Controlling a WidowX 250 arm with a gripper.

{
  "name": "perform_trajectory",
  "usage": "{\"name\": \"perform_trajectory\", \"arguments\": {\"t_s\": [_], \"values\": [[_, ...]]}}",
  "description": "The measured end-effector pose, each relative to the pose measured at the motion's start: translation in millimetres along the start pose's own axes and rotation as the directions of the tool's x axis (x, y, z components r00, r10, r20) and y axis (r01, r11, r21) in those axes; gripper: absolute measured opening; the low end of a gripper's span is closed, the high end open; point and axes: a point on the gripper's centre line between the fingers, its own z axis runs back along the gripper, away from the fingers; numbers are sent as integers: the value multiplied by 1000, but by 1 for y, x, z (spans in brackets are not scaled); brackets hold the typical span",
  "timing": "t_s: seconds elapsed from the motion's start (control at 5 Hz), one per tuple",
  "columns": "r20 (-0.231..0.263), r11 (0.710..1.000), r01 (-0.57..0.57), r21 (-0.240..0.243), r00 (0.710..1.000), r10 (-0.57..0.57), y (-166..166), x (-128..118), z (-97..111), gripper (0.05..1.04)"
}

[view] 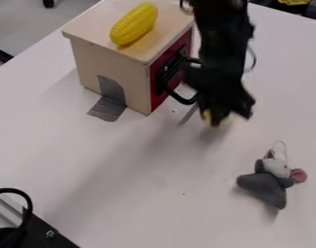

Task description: Moved the yellow duck on top of the drawer and on the left side of the yellow corn

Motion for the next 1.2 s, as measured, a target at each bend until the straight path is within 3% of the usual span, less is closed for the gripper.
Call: {"name": "perform_trajectory", "arguments": {"t_s": [0.2, 0.6, 0.8, 1.0, 1.2], "values": [[70, 1000, 15, 25, 997, -16, 14, 33, 25, 99], [241, 999, -43, 20, 970, 37, 68, 77, 108, 98], [257, 995, -101, -20, 961, 103, 96, 82, 155, 98], [232, 984, -175, -40, 956, 179, 136, 65, 192, 98], [180, 976, -217, -28, 959, 219, 165, 40, 199, 98]]}}
